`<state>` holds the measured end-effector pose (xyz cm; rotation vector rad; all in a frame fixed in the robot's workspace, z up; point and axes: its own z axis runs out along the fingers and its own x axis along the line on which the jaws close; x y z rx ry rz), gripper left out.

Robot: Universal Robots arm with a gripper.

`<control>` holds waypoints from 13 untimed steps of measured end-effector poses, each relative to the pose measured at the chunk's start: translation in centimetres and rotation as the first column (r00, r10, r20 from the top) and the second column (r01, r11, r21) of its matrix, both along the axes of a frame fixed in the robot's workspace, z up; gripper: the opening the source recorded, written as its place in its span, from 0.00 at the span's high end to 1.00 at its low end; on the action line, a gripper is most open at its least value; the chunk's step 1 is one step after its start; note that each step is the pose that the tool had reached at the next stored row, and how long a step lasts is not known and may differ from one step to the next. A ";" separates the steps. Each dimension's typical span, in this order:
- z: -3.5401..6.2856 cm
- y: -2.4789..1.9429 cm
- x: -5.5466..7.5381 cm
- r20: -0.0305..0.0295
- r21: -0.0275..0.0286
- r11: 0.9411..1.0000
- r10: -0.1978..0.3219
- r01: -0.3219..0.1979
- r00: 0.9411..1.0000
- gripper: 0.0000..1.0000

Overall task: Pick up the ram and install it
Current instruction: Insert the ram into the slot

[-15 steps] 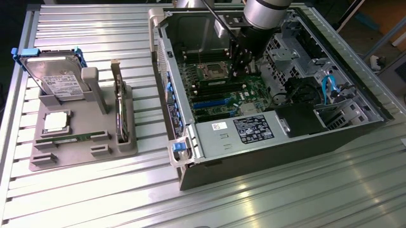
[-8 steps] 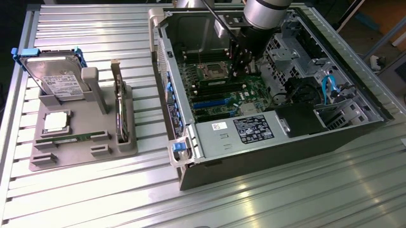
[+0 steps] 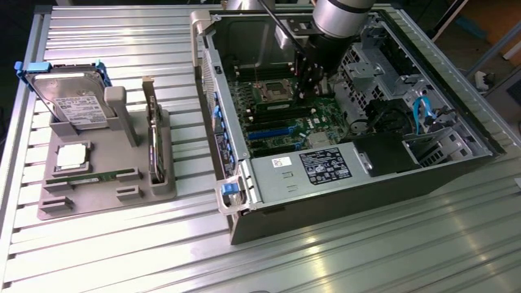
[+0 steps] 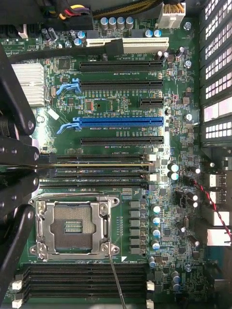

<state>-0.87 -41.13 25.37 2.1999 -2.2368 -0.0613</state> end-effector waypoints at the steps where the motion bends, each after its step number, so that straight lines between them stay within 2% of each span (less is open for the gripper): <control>1: 0.00 -0.03 0.0 0.000 0.000 1.000 0.000 0.000 1.000 0.88; 13: -0.58 -0.19 0.0 0.000 0.000 1.000 0.000 0.000 1.000 0.88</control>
